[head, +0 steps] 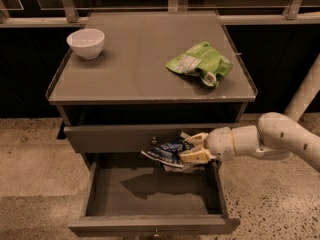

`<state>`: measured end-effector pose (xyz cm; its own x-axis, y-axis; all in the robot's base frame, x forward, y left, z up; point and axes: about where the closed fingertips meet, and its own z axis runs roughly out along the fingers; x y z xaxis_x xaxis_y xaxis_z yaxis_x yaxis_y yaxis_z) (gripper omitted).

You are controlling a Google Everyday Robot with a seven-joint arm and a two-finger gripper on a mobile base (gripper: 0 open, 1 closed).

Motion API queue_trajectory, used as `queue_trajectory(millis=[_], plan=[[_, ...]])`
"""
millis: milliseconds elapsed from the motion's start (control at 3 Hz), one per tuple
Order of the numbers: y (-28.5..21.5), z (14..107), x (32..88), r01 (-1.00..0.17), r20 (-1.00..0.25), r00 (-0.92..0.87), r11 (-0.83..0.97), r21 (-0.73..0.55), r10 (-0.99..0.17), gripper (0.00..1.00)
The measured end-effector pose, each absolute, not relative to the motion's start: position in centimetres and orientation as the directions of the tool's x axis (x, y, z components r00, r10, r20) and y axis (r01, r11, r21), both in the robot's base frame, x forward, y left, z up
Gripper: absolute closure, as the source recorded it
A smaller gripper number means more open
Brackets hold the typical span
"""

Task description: Pick blue chip bag from middle drawer and place on counter

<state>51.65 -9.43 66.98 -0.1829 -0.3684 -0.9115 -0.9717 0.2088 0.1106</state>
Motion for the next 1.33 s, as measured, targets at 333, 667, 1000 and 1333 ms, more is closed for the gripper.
queue_trajectory(millis=[333,667,1000,1333], plan=[[-9.3,67.0,51.6,-0.972,-0.912,-0.182,0.207,0.111,-0.368,1.0],[-8.2,71.1,52.1,-0.984,-0.916,-0.103,0.174,0.037,-0.388,1.0],[-6.3,76.9,53.3,-0.991,-0.898,0.009,0.119,-0.068,-0.439,1.0],[-4.9,81.5,54.8,-0.985,-0.875,0.093,0.082,-0.149,-0.474,1.0]])
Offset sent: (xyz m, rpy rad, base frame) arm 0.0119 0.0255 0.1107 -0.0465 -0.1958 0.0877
